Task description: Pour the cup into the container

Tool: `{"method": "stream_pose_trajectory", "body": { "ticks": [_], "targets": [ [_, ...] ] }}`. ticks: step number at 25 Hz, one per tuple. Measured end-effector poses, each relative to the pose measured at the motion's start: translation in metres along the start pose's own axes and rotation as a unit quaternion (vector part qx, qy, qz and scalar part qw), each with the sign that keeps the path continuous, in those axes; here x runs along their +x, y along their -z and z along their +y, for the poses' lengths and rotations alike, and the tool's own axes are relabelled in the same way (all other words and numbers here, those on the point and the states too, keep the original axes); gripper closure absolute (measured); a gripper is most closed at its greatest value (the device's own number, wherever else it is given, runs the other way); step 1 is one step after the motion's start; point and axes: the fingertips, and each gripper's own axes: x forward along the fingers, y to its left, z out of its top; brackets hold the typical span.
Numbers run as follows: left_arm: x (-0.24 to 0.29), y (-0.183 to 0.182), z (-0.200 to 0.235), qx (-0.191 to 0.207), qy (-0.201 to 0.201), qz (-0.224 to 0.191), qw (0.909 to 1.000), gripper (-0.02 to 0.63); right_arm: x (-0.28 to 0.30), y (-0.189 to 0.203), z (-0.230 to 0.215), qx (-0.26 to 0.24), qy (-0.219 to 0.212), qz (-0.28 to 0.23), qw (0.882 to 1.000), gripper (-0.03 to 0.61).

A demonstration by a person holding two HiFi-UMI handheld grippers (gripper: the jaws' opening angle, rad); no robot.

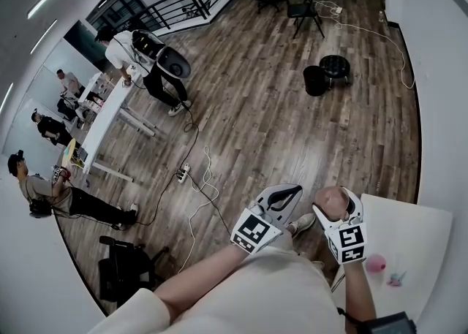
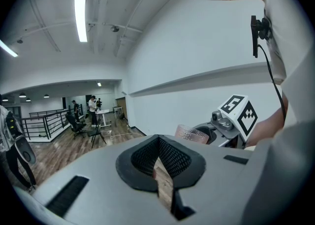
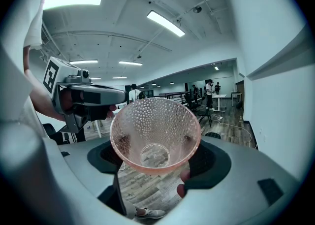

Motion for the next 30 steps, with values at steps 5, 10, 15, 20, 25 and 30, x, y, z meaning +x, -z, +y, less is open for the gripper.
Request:
{"method": "stream_pose_trajectory", "body": {
  "ticks": [5,10,15,20,25,30],
  "targets": [
    [0.005,-0.003,-0.006,0.008,0.002,0.003,1.0000,0.604,-0.004,0.001,-0.006,0.001,0.001,-0.002,1.000,0.212],
    [0.010,-0.004,-0.011,0.009,0.002,0.004,0.9999,0.604,-0.009,0.002,-0.012,0.004,0.002,-0.004,1.000,0.211],
    [0.015,-0.005,-0.017,0.013,0.006,0.003,0.9999,0.604,-0.014,0.004,-0.017,0.002,0.007,-0.006,1.000,0.212],
    [0.017,0.001,-0.027,0.012,0.013,0.003,0.9998,0.604,-0.023,0.004,-0.020,-0.014,0.021,-0.007,1.000,0.212],
    [0.018,0.009,-0.029,0.007,0.020,-0.003,0.9998,0.604,-0.021,0.015,-0.020,-0.016,0.029,-0.003,0.999,0.212],
    [0.027,0.005,-0.020,0.005,0.028,-0.003,0.9996,0.604,-0.013,0.004,-0.026,-0.018,0.035,-0.003,0.999,0.212]
  ]
}}
